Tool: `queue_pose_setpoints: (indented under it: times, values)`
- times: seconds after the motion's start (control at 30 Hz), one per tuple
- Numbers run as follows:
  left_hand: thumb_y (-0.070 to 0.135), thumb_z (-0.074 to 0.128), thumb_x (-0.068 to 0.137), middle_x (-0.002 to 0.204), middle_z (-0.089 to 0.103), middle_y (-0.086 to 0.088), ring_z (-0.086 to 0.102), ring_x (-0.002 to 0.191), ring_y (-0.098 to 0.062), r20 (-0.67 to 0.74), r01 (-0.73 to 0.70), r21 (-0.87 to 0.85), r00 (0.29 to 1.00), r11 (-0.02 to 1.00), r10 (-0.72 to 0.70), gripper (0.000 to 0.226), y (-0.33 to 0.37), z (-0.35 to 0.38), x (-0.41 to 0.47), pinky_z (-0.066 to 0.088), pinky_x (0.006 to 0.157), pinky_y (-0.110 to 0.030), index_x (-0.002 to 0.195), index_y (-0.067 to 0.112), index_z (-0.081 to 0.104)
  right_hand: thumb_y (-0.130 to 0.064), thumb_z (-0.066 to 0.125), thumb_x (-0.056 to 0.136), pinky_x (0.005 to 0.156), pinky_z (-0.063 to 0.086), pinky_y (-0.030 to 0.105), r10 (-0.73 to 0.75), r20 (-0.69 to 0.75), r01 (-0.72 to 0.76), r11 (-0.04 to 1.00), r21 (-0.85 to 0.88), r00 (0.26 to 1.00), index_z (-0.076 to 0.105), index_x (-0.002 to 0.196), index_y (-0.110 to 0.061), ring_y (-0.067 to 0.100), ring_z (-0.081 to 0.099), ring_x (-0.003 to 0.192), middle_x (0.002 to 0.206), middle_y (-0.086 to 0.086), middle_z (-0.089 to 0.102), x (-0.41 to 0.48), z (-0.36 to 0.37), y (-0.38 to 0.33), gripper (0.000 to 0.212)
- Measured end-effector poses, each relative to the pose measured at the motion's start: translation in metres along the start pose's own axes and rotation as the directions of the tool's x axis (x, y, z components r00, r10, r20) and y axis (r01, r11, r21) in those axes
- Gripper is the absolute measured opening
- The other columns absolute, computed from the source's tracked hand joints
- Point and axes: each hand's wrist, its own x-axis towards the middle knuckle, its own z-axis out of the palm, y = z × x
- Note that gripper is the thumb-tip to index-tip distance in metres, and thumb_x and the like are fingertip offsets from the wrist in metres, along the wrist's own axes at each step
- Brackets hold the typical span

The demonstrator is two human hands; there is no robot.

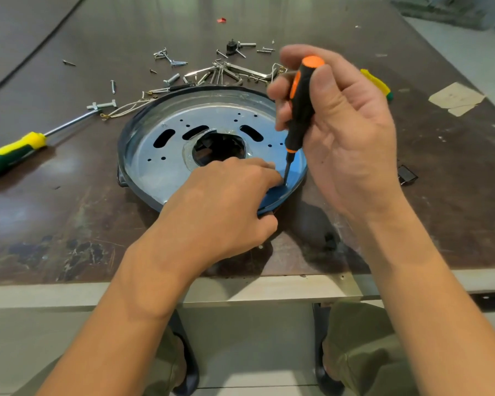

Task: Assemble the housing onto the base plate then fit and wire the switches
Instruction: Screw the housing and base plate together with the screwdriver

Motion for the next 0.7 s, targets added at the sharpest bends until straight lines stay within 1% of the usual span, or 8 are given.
queue_pose_setpoints:
  times: [0.13, 0.23, 0.3, 0.37, 0.43, 0.53, 0.63, 0.7]
  values:
    - [0.039, 0.055, 0.077, 0.117, 0.063, 0.015, 0.064, 0.094, -0.017, 0.000, 0.006, -0.001, 1.000, 1.000, -0.006, 0.048, -0.001, 0.001, 0.001, 0.053, 0.064, -0.032, 0.123, 0.031, 0.062, 0.001, 0.049, 0.099, 0.081, 0.052, 0.032, -0.036, 0.002, 0.036, 0.998, -0.049, 0.999, 0.057, 0.117, 0.005, 0.018, 0.065, 0.088, 0.093, 0.012, 0.066, -0.004, 0.005, 0.000, 0.020]
    - [0.039, 0.056, 0.075, 0.124, 0.062, 0.015, 0.065, 0.095, -0.017, 0.004, 0.009, 0.000, 1.000, 1.000, -0.009, 0.052, -0.001, 0.001, 0.000, 0.051, 0.062, -0.029, 0.126, 0.031, 0.062, 0.004, 0.057, 0.094, 0.076, 0.055, 0.033, -0.070, -0.085, 0.066, 0.997, -0.049, 0.994, 0.056, 0.106, 0.000, 0.019, 0.065, 0.076, 0.087, 0.016, 0.062, -0.004, 0.010, 0.003, 0.013]
    - [0.039, 0.056, 0.074, 0.125, 0.061, 0.015, 0.065, 0.099, -0.017, 0.010, 0.016, -0.006, 1.000, 1.000, -0.016, 0.051, 0.000, -0.001, 0.000, 0.054, 0.065, -0.033, 0.124, 0.033, 0.062, 0.004, 0.062, 0.090, 0.071, 0.054, 0.035, -0.079, -0.183, 0.077, 0.997, -0.014, 0.980, 0.052, 0.096, -0.006, 0.023, 0.064, 0.069, 0.085, 0.017, 0.059, -0.003, 0.008, 0.002, 0.015]
    - [0.041, 0.053, 0.074, 0.126, 0.061, 0.016, 0.064, 0.103, -0.018, 0.014, 0.017, -0.008, 1.000, 1.000, -0.017, 0.050, 0.000, -0.002, -0.001, 0.056, 0.070, -0.038, 0.123, 0.036, 0.060, 0.000, 0.061, 0.092, 0.066, 0.048, 0.037, -0.057, -0.211, 0.065, 0.997, 0.031, 0.976, 0.051, 0.095, -0.008, 0.022, 0.060, 0.065, 0.079, 0.008, 0.061, 0.001, 0.002, 0.000, 0.013]
    - [0.041, 0.052, 0.074, 0.131, 0.058, 0.018, 0.063, 0.108, -0.017, 0.015, 0.010, -0.008, 1.000, 1.000, -0.010, 0.052, 0.000, -0.002, -0.001, 0.057, 0.073, -0.038, 0.126, 0.039, 0.059, -0.005, 0.053, 0.097, 0.062, 0.042, 0.036, -0.024, -0.204, 0.057, 0.986, 0.157, 0.979, 0.050, 0.096, -0.009, 0.018, 0.052, 0.060, 0.078, 0.006, 0.057, 0.005, -0.007, -0.006, 0.005]
    - [0.040, 0.057, 0.078, 0.142, 0.051, 0.019, 0.061, 0.115, -0.015, 0.021, 0.005, -0.012, 1.000, 1.000, -0.005, 0.054, -0.001, -0.002, -0.002, 0.057, 0.078, -0.037, 0.132, 0.041, 0.057, -0.009, 0.043, 0.103, 0.057, 0.035, 0.030, -0.028, -0.251, 0.128, 0.911, 0.392, 0.967, 0.046, 0.095, -0.010, 0.014, 0.043, 0.056, 0.081, 0.008, 0.052, 0.013, -0.029, -0.021, 0.009]
    - [0.041, 0.056, 0.080, 0.145, 0.048, 0.019, 0.060, 0.116, -0.013, 0.033, 0.007, -0.010, 0.999, 1.000, -0.007, 0.057, -0.001, -0.002, -0.003, 0.057, 0.079, -0.036, 0.137, 0.043, 0.052, -0.009, 0.050, 0.101, 0.052, 0.033, 0.026, -0.023, -0.345, 0.145, 0.932, 0.332, 0.938, 0.049, 0.094, -0.010, 0.012, 0.041, 0.056, 0.079, 0.006, 0.052, 0.017, -0.061, -0.033, 0.008]
    - [0.041, 0.056, 0.082, 0.145, 0.047, 0.019, 0.059, 0.116, -0.012, 0.036, 0.005, -0.015, 0.999, 1.000, -0.004, 0.058, -0.001, -0.003, -0.003, 0.057, 0.078, -0.034, 0.139, 0.045, 0.048, -0.005, 0.057, 0.097, 0.045, 0.032, 0.021, 0.063, -0.408, 0.033, 0.974, 0.225, 0.911, 0.054, 0.092, -0.010, 0.010, 0.042, 0.055, 0.075, 0.004, 0.053, 0.018, -0.081, -0.033, 0.007]
